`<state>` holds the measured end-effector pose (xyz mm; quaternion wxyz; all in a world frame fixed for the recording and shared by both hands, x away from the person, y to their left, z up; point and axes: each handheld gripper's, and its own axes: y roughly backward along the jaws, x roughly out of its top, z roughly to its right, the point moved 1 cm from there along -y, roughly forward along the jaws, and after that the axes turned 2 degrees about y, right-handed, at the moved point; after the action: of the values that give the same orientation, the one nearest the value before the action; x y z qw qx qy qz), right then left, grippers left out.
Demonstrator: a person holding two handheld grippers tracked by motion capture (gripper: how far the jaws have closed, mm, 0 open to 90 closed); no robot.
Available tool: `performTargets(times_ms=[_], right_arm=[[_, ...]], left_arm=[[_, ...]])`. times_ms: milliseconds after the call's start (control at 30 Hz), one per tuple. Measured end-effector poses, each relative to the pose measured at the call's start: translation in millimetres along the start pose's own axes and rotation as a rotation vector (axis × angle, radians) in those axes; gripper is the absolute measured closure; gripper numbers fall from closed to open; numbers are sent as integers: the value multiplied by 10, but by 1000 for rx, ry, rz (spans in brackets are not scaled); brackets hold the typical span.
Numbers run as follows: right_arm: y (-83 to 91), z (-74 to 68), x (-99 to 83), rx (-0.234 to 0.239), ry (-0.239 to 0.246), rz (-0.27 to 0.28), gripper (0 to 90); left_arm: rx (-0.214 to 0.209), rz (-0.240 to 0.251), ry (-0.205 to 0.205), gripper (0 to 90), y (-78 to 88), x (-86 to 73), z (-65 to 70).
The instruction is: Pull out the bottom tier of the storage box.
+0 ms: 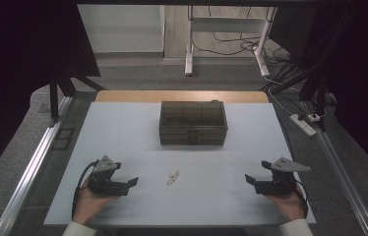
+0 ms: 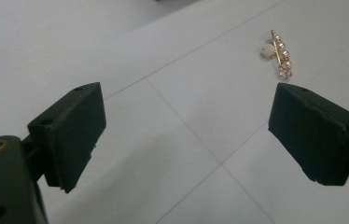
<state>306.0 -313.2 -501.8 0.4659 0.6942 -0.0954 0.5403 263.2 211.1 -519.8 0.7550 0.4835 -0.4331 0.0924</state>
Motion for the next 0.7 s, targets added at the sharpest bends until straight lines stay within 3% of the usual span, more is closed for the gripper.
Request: performTargets(times_ms=[267, 333, 567, 700], right_arm=[[-24, 81, -22, 8, -50, 8, 144], [-26, 69, -19, 3, -45, 11, 144], [-59, 39, -14, -8, -40, 5, 149], [-105, 7, -2, -5, -25, -12, 149]], left_arm=[[-2, -9, 9, 116, 37, -36, -104], [-7, -15, -16, 116, 12, -19, -74], [-4, -26, -40, 116, -14, -19, -26], [-23, -28, -42, 117, -20, -16, -6]])
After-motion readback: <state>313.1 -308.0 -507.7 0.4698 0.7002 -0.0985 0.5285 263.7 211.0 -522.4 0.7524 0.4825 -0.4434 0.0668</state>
